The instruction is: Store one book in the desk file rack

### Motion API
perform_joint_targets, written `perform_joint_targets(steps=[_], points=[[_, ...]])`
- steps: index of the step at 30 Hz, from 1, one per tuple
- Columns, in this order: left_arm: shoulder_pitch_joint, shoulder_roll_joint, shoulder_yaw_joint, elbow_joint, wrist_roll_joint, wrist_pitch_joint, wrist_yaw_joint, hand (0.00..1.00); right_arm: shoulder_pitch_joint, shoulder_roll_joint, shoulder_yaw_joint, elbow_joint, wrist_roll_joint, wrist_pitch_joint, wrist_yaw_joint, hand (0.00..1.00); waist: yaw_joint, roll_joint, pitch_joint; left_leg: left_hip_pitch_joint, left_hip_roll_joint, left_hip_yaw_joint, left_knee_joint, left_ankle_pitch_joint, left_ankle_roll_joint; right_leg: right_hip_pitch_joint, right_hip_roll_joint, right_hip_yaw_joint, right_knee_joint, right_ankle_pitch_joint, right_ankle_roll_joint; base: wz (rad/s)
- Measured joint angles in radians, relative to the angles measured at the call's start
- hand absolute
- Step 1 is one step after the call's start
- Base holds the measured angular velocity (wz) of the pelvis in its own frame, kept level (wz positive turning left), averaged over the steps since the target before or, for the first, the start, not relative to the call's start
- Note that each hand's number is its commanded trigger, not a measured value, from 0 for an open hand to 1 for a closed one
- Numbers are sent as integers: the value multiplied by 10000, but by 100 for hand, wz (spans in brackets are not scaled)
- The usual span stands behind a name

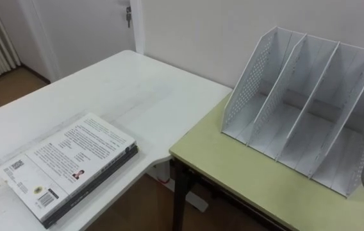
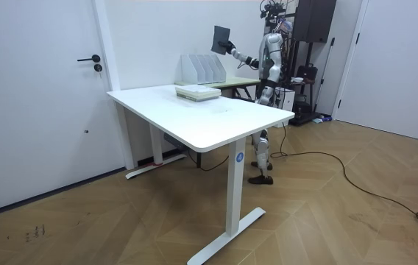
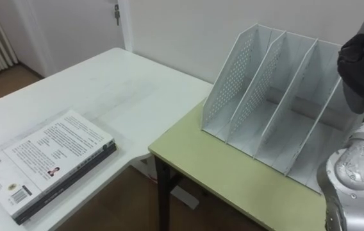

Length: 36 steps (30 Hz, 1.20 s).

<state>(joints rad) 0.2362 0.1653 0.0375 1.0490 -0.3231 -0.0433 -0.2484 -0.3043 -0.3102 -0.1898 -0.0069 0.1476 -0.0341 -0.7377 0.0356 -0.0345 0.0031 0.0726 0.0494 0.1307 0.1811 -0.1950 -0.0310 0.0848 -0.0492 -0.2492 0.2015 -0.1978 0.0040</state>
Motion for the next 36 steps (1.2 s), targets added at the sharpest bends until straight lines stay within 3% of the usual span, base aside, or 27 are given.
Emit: perform_joint_targets(steps=[10,18,21,36], points=[[-29,26,122,6,-1,54,-39,0,-955,-36,3,1080,77,163,330,100,2,-110,7,-120,-12,-1,6,3,5,-137,-16,-14,27,0,1,0],[-29,130,365,-1,7,409,6,0,-1962,-252,5,1916,185,805,591,100,6,-301,-18,-95,-17,-33,-47,3,5,-140,-17,-28,28,0,1,0],[-29,153,377,-51,8,499,9,0,-1985,-483,30,1970,367,1011,802,100,35,-317,-16,-82,-21,-92,-100,3,5,-139,-13,-55,28,0,1,2],[-30,261,396,-125,40,678,55,0,-1985,-531,28,2570,1213,1435,1173,100,26,-404,0,-80,-70,-528,-157,4,6,-129,-17,-261,24,0,1,1]])
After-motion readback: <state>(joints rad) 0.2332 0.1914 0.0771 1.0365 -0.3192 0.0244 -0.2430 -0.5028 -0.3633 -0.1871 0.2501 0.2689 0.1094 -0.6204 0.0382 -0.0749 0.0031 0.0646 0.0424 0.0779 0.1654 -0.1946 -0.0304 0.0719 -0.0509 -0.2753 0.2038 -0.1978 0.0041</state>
